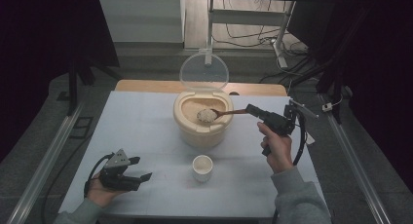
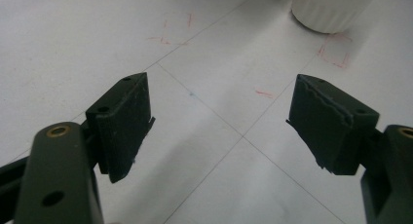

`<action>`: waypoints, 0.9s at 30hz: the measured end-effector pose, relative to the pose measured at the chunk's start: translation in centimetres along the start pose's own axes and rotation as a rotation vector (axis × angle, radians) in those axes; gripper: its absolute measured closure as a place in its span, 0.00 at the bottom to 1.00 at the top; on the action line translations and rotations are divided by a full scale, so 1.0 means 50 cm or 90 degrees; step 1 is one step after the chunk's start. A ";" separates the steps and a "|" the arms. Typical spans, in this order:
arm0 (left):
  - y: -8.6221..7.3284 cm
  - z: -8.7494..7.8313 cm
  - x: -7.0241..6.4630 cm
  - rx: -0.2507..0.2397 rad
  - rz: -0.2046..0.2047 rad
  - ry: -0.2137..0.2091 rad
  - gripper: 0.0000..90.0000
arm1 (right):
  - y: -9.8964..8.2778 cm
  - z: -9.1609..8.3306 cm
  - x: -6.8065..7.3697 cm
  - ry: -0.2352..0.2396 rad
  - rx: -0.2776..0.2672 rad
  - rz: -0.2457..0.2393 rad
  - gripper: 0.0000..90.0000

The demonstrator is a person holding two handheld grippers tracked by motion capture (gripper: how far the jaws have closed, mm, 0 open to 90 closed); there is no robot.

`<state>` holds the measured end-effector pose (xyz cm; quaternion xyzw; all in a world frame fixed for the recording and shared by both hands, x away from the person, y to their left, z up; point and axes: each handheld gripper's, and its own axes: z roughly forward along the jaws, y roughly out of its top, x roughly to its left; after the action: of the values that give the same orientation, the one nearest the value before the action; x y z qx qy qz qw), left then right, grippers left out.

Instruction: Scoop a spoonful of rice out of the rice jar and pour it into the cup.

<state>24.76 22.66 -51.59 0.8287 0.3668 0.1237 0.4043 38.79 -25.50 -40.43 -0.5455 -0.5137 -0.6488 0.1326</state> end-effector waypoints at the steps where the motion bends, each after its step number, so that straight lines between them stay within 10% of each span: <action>1: 0.000 0.000 0.000 0.000 0.000 0.000 0.26 | -0.003 -0.003 0.000 0.002 0.001 0.001 0.92; 27: -0.001 0.002 0.003 0.004 -0.003 0.001 0.26 | -0.099 -0.061 -0.025 0.000 0.099 0.001 0.92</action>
<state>24.89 22.72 -51.69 0.8288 0.3696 0.1227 0.4018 33.89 -26.29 -43.66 -0.5339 -0.5620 -0.6069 0.1752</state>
